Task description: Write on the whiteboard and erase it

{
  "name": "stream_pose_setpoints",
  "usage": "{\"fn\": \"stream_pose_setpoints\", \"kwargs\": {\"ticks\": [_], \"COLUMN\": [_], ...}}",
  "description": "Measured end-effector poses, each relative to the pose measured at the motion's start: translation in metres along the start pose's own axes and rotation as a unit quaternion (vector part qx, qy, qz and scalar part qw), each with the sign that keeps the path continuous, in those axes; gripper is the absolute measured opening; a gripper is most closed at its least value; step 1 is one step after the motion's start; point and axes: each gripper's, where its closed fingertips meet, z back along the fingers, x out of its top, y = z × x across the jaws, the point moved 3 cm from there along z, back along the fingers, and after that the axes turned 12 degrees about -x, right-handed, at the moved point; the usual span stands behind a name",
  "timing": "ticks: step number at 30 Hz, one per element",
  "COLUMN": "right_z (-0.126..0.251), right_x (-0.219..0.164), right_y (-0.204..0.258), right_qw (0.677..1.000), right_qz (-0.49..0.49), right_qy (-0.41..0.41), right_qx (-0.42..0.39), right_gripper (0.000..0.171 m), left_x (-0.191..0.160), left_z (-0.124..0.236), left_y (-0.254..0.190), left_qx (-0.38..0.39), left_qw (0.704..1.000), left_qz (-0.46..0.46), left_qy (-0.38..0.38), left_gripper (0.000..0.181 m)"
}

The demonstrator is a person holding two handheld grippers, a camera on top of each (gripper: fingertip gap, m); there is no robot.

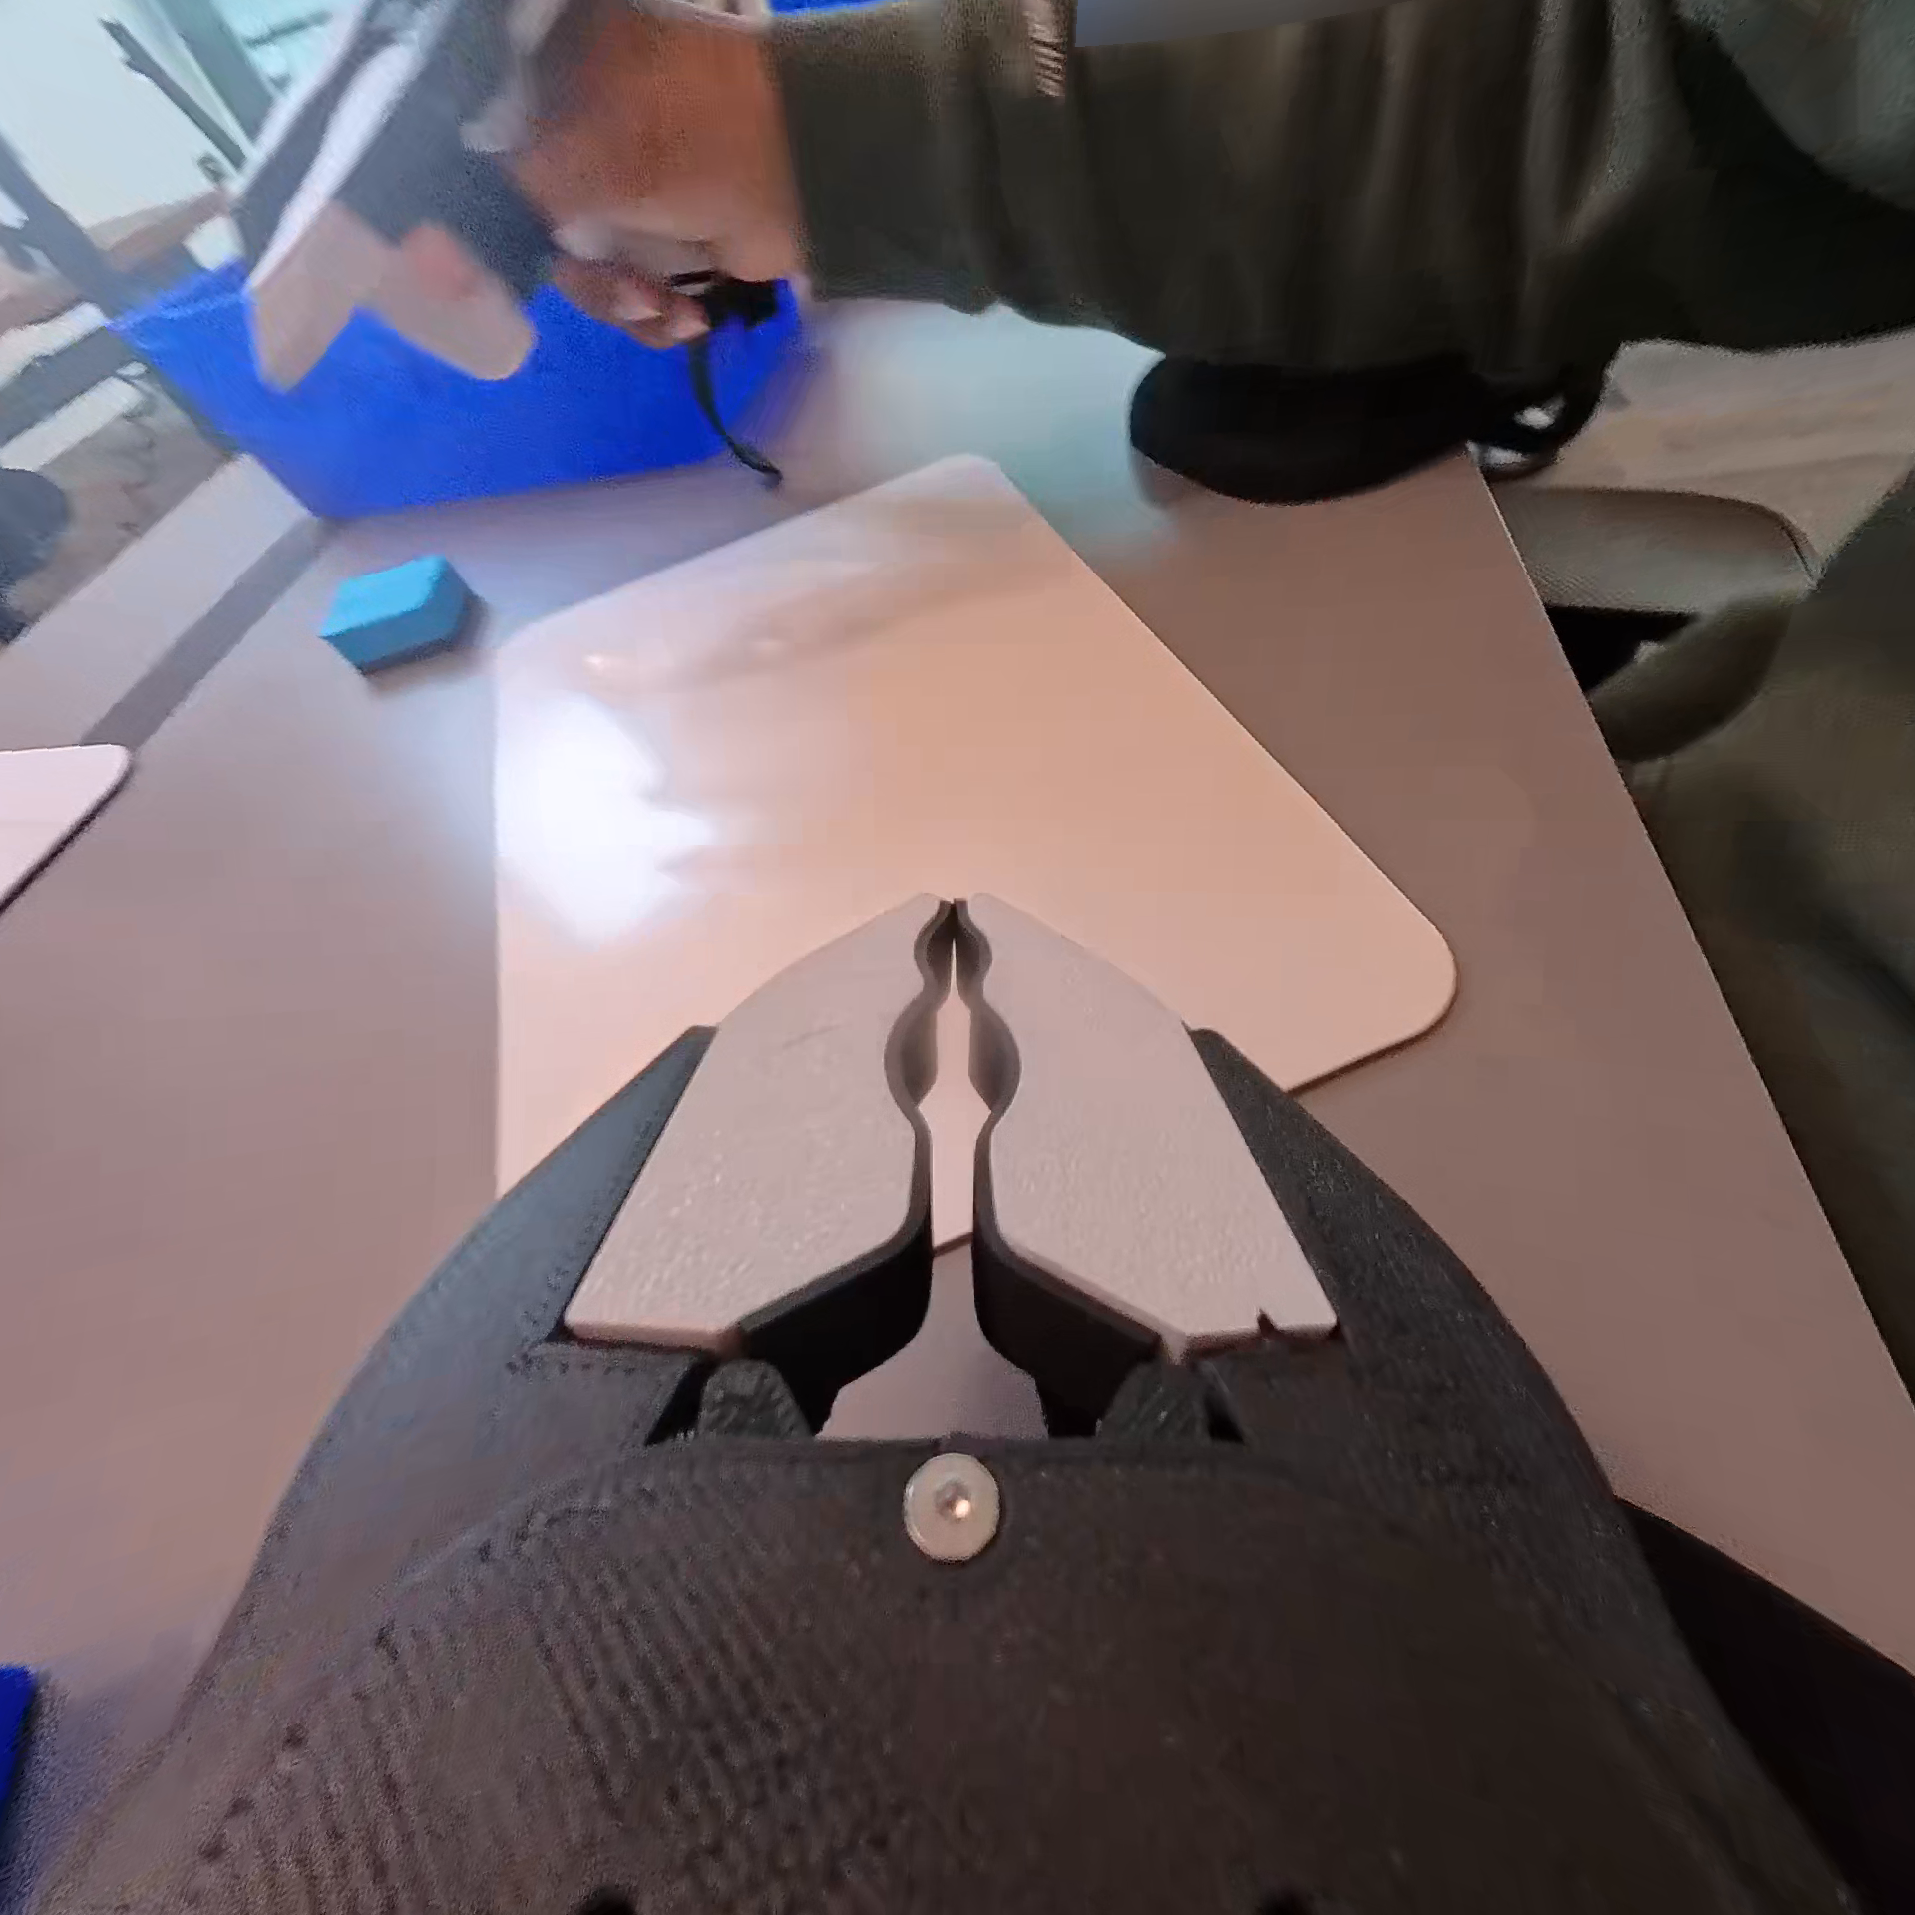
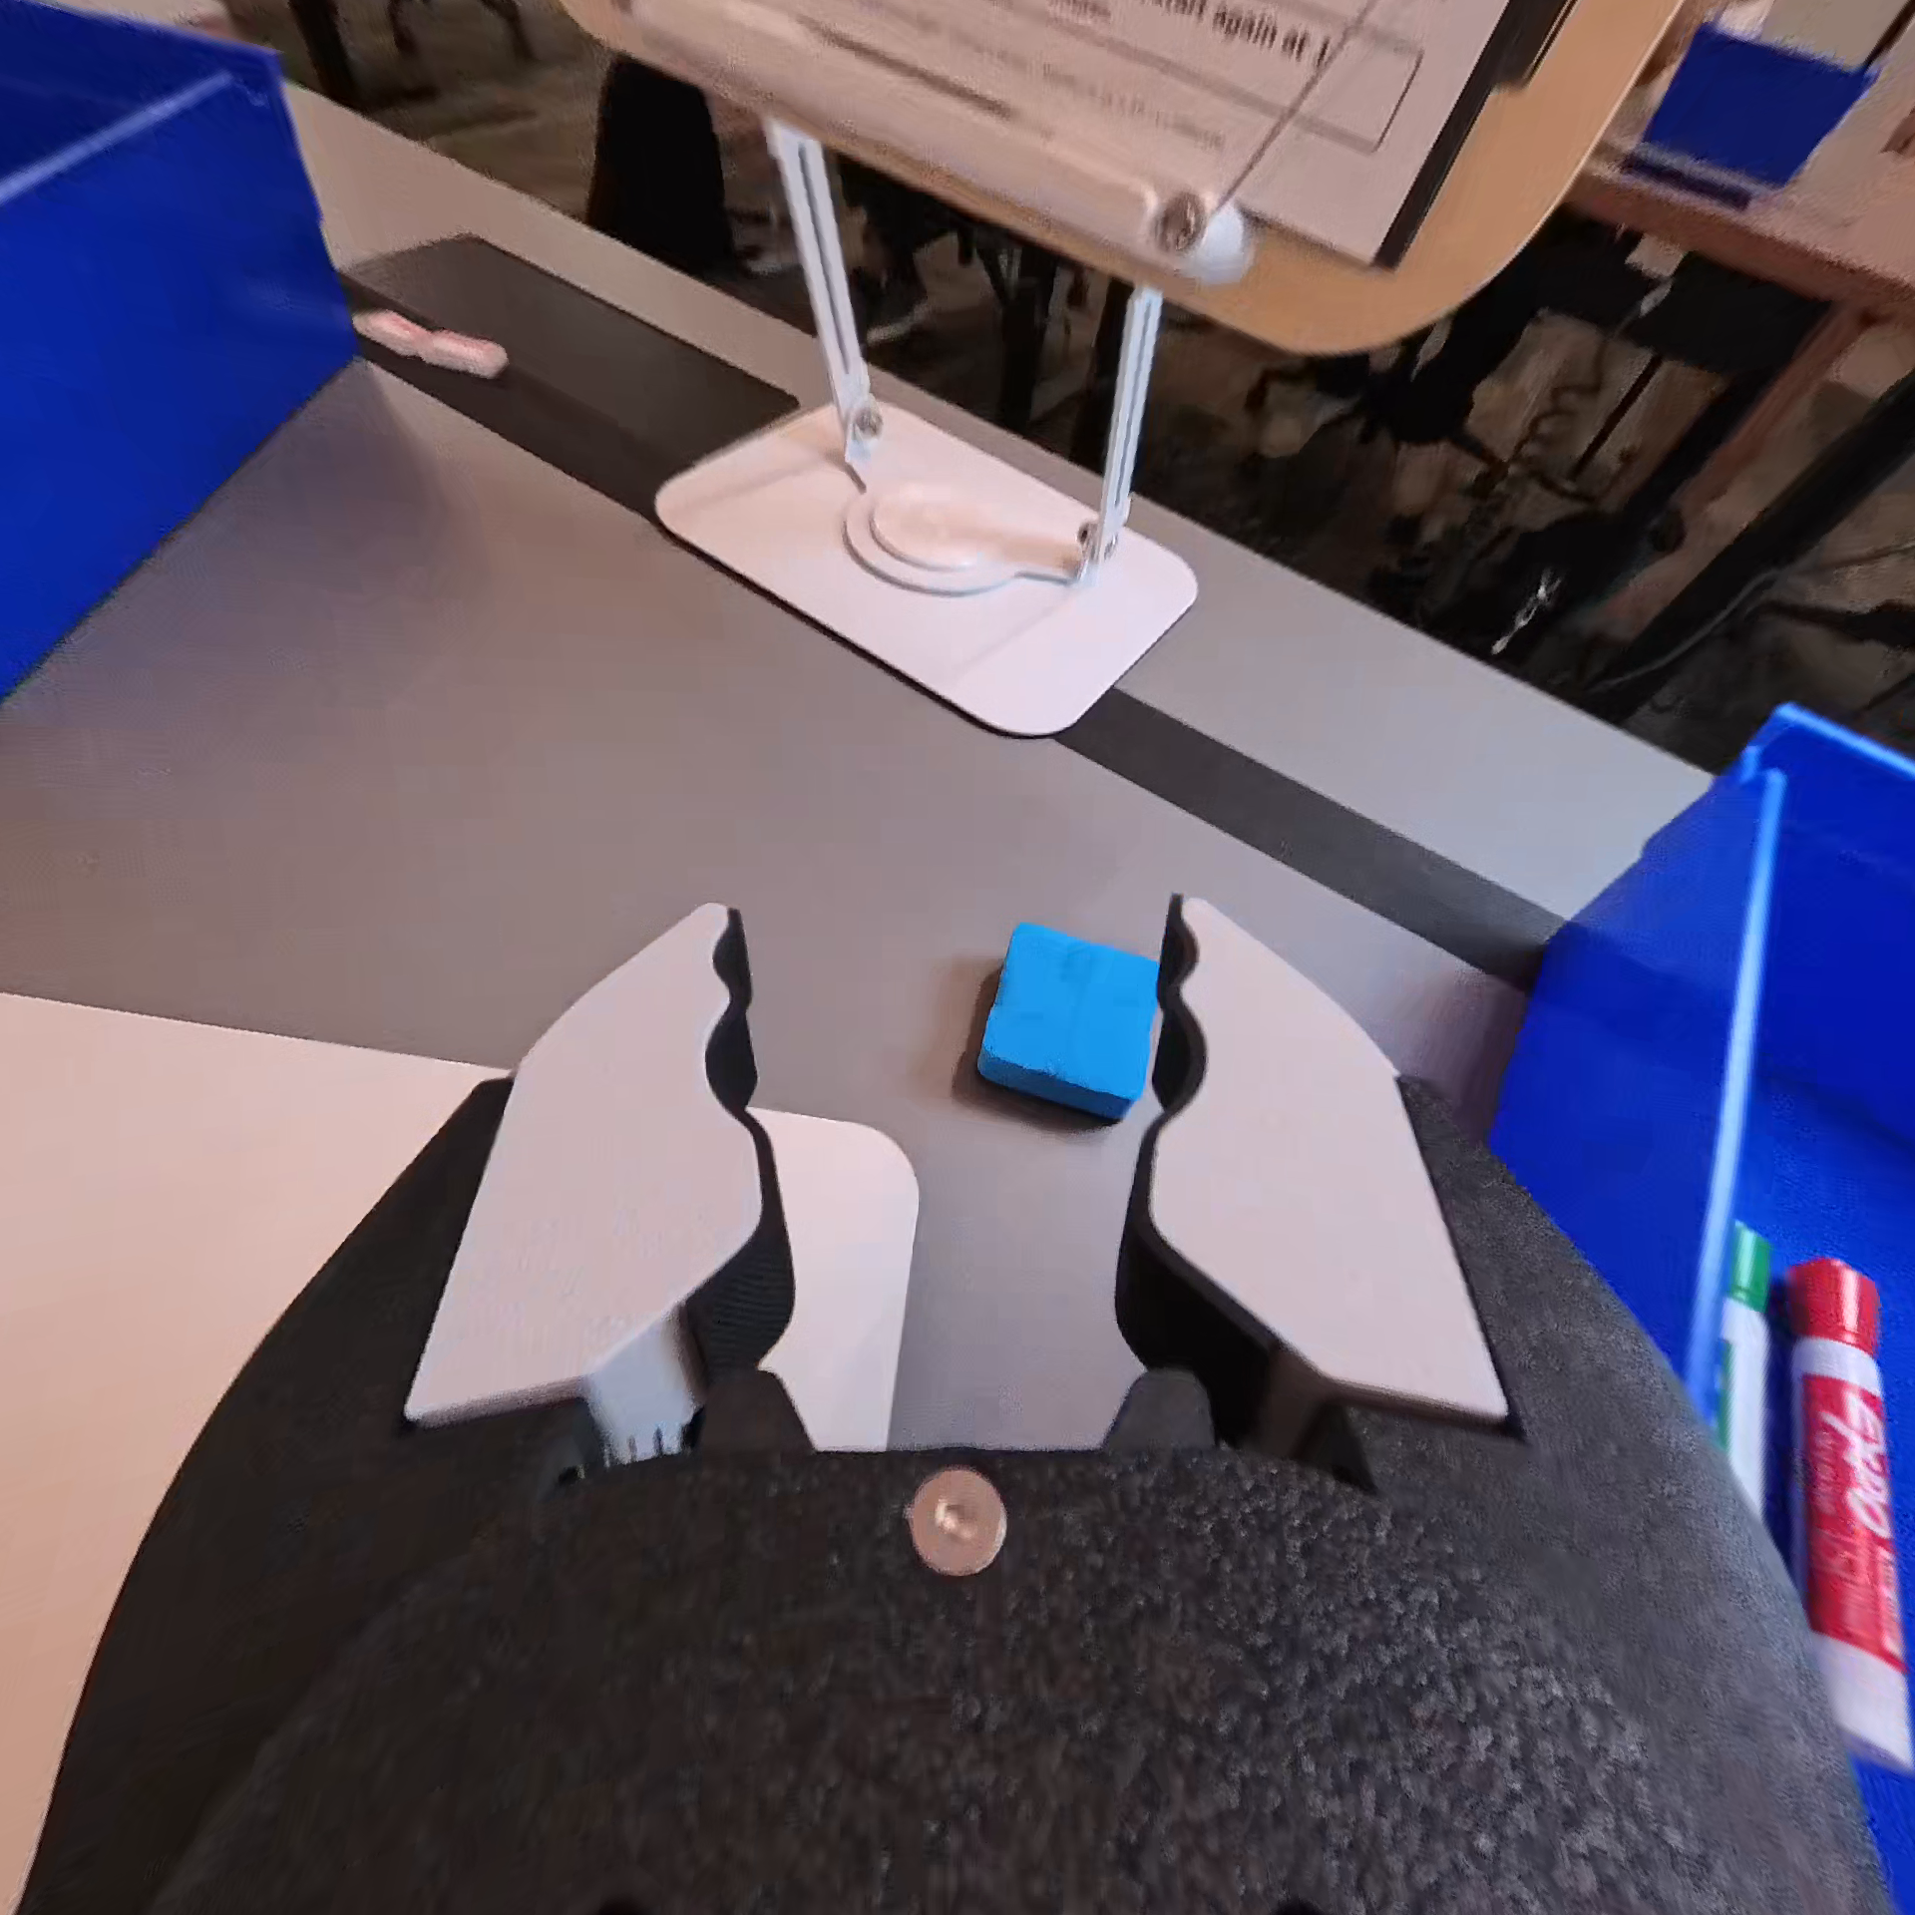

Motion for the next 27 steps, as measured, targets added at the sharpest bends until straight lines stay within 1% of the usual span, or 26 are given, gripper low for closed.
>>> {"fn": "stream_pose_setpoints", "kwargs": {"ticks": [4, 7, 9, 10, 12, 15, 16, 17, 19, 21, 23, 25, 27], "right_z": [0.042, 0.067, 0.079, 0.082, 0.086, 0.094, 0.096, 0.097, 0.098, 0.094, 0.087, 0.079, 0.075], "right_x": [0.017, 0.011, -0.004, -0.017, -0.047, -0.089, -0.102, -0.114, -0.136, -0.149, -0.157, -0.167, -0.171], "right_y": [-0.014, -0.040, -0.058, -0.066, -0.086, -0.111, -0.119, -0.128, -0.142, -0.155, -0.166, -0.173, -0.177], "right_qw": [0.997, 0.993, 0.992, 0.993, 0.991, 0.981, 0.976, 0.970, 0.956, 0.943, 0.930, 0.916, 0.900], "right_qz": [-0.001, 0.030, 0.059, 0.076, 0.109, 0.159, 0.175, 0.193, 0.231, 0.265, 0.296, 0.324, 0.364], "right_qy": [-0.076, -0.089, -0.066, -0.038, 0.026, 0.094, 0.114, 0.135, 0.177, 0.200, 0.216, 0.237, 0.241], "right_qx": [-0.030, -0.077, -0.088, -0.079, -0.076, -0.059, -0.054, -0.050, -0.038, -0.028, -0.018, 0.002, 0.009], "right_gripper": [0.074, 0.074, 0.072, 0.068, 0.070, 0.068, 0.068, 0.069, 0.071, 0.072, 0.070, 0.061, 0.044], "left_x": [0.003, -0.001, -0.005, -0.010, -0.015, -0.022, -0.027, -0.033, -0.047, -0.056, -0.068, -0.080, -0.090], "left_z": [0.017, 0.033, 0.046, 0.053, 0.073, 0.106, 0.116, 0.125, 0.139, 0.146, 0.150, 0.152, 0.152], "left_y": [0.023, 0.043, 0.057, 0.064, 0.077, 0.092, 0.096, 0.101, 0.105, 0.108, 0.109, 0.110, 0.111], "left_qx": [0.060, 0.110, 0.138, 0.150, 0.182, 0.231, 0.248, 0.270, 0.291, 0.307, 0.312, 0.310, 0.303], "left_qw": [0.998, 0.993, 0.990, 0.988, 0.982, 0.968, 0.962, 0.953, 0.939, 0.928, 0.915, 0.901, 0.892], "left_qz": [0.005, 0.006, 0.017, 0.031, 0.051, 0.085, 0.097, 0.113, 0.141, 0.155, 0.171, 0.187, 0.201], "left_qy": [-0.031, -0.029, -0.013, 0.007, 0.026, 0.048, 0.063, 0.079, 0.118, 0.145, 0.191, 0.237, 0.270], "left_gripper": [0.000, 0.000, 0.000, 0.000, 0.000, 0.000, 0.007, 0.032, 0.048, 0.056, 0.065, 0.071, 0.073]}}
